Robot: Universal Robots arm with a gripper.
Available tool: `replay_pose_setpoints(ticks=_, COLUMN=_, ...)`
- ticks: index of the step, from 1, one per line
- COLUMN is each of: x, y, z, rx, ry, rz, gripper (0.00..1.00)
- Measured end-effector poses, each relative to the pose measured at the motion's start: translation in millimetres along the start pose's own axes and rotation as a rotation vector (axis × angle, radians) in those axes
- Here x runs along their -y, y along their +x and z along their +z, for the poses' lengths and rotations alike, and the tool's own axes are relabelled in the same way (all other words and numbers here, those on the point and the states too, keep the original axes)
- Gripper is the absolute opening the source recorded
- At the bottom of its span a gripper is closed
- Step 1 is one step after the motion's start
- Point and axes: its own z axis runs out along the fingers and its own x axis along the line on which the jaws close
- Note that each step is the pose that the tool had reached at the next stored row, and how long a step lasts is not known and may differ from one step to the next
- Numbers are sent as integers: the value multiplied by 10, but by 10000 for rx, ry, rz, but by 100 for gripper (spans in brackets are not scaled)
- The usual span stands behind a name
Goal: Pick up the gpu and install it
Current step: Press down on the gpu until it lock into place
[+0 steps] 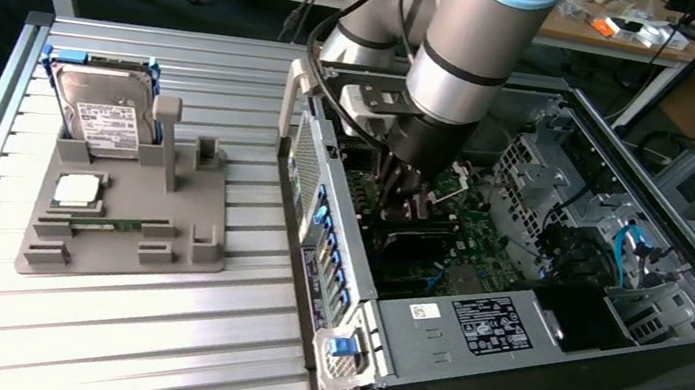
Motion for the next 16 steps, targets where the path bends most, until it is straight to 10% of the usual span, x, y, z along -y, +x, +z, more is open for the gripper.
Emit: replay_pose_setpoints(ticks=16, x=891, y=16, z=8, rx=-8, ry=-540, rz=-15, gripper=11)
